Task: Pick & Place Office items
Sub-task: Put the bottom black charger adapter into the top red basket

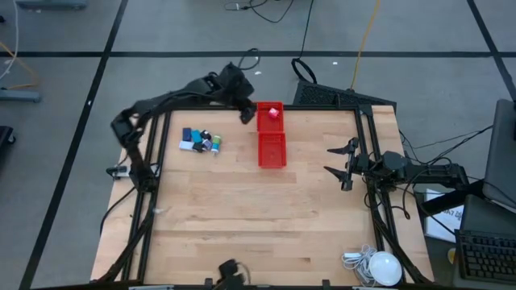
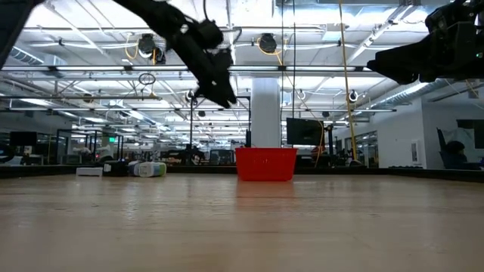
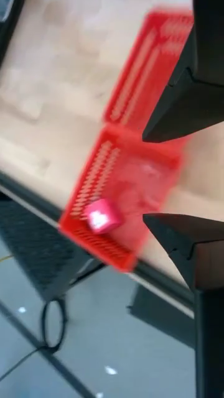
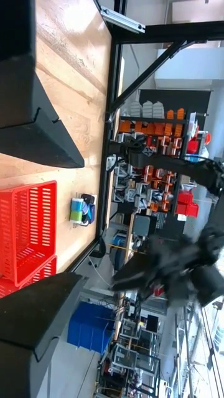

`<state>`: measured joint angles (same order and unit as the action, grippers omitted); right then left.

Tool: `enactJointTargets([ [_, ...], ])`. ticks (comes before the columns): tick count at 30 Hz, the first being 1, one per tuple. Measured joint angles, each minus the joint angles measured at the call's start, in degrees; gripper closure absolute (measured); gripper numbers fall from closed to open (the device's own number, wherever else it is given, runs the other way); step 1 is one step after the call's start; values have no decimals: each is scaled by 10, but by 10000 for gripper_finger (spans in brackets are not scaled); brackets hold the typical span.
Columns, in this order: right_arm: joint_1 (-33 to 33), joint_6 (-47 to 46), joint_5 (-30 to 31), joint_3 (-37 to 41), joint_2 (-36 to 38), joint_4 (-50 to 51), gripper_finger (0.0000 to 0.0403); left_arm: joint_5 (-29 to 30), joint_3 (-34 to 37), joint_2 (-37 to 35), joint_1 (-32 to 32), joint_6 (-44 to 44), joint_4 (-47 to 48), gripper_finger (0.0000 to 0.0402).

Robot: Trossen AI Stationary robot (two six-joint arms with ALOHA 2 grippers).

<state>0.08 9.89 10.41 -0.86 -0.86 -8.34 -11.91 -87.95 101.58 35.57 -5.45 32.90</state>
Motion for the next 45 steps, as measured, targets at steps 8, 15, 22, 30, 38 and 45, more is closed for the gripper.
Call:
enactJointTargets([
  [8,0,0,0,0,0,0,124,25,140,-140,-33,79,64,202],
  [15,0,0,0,0,0,0,124,193,321,-254,-64,231,55,202],
  [22,0,0,0,0,0,0,124,177,414,-295,-79,257,124,202],
  [30,0,0,0,0,0,0,124,252,444,-277,-73,77,152,202],
  [38,0,0,0,0,0,0,124,209,444,-233,-55,-47,148,202],
  [45,0,0,0,0,0,0,124,225,441,-174,-55,-133,126,202],
])
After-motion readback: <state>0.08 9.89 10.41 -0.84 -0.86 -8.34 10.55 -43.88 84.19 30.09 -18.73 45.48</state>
